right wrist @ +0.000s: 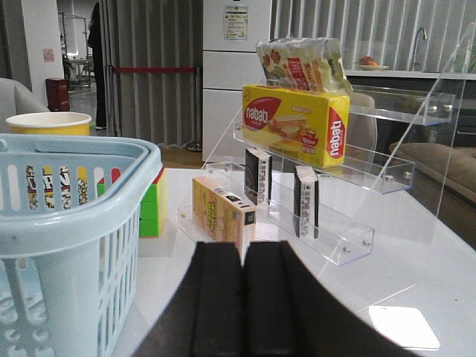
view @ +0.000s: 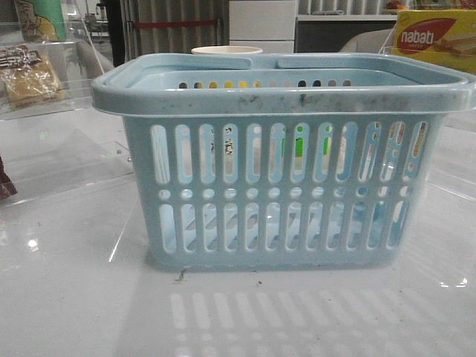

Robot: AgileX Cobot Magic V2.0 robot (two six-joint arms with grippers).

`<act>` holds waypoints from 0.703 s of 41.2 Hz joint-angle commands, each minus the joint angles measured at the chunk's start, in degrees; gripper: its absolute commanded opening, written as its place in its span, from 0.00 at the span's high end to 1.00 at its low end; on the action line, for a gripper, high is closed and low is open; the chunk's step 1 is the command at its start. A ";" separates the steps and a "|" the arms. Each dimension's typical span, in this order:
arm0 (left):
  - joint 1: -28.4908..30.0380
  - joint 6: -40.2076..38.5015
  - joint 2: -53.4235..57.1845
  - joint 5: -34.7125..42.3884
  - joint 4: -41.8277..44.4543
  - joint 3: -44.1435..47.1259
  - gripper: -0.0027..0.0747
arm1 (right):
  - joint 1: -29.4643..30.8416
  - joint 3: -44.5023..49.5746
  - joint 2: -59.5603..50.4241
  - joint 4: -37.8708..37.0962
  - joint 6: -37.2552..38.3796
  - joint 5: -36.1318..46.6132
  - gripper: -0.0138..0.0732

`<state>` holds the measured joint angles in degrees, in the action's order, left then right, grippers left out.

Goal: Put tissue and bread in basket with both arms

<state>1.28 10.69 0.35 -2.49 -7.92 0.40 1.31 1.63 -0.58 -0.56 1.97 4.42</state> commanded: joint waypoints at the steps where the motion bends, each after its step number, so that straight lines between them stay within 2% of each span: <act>1: -0.01 -0.35 0.91 4.90 -0.44 -0.09 0.85 | 0.19 0.08 -0.84 -0.47 -0.43 5.12 0.78; 25: -0.01 -0.35 0.91 4.90 -0.44 -0.09 0.85 | 0.19 0.02 -0.84 -0.47 -0.43 6.03 0.78; 29: -0.01 -0.50 0.91 7.40 -1.18 -0.09 0.85 | 0.19 0.02 -0.84 -0.47 -0.43 6.16 0.78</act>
<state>1.28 10.69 0.35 -2.12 -8.04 0.40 1.31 1.63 -0.58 -0.56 1.97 4.83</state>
